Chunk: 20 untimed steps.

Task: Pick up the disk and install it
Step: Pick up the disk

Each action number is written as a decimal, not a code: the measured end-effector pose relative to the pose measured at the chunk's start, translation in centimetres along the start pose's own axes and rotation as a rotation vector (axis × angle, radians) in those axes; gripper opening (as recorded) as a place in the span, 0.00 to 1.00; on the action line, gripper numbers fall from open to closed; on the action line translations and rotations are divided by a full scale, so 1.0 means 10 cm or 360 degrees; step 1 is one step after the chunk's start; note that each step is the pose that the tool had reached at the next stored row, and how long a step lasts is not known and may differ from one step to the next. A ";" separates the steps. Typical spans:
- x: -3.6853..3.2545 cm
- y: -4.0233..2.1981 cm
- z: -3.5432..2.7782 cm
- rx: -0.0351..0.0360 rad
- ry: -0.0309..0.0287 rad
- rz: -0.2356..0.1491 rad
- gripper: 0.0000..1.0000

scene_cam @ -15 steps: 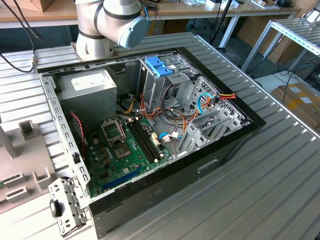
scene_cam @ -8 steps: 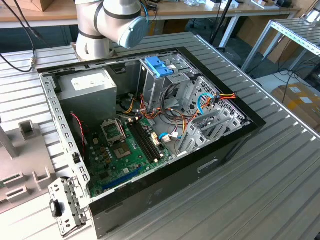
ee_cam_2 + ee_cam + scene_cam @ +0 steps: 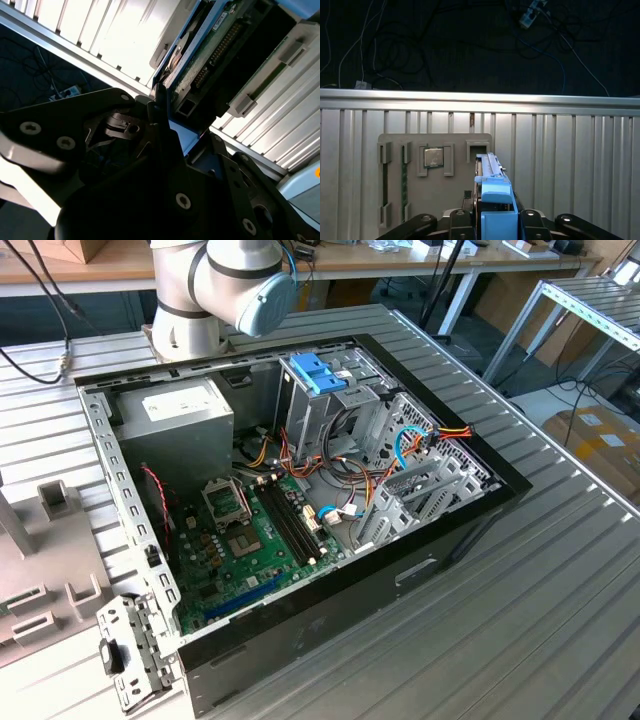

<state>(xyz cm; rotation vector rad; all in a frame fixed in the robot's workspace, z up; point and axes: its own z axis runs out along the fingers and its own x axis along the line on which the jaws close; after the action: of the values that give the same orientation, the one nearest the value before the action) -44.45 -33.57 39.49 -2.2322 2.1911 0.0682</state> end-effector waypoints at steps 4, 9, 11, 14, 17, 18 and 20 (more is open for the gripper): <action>-0.001 0.000 -0.017 0.0000 -0.00006 0.0000 0.37; -0.002 0.001 -0.046 0.0000 -0.00014 0.0000 0.37; -0.002 0.001 -0.054 0.0000 -0.00017 0.0000 0.37; -0.003 0.001 -0.071 0.0000 -0.00021 0.0000 0.37; -0.003 0.002 -0.087 0.0000 -0.00028 0.0000 0.37; -0.004 0.002 -0.093 0.0000 -0.00029 0.0000 0.37; -0.004 0.002 -0.104 0.0000 -0.00032 0.0000 0.37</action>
<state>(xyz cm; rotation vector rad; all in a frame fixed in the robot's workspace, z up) -44.45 -33.57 40.54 -2.2311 2.1902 0.0703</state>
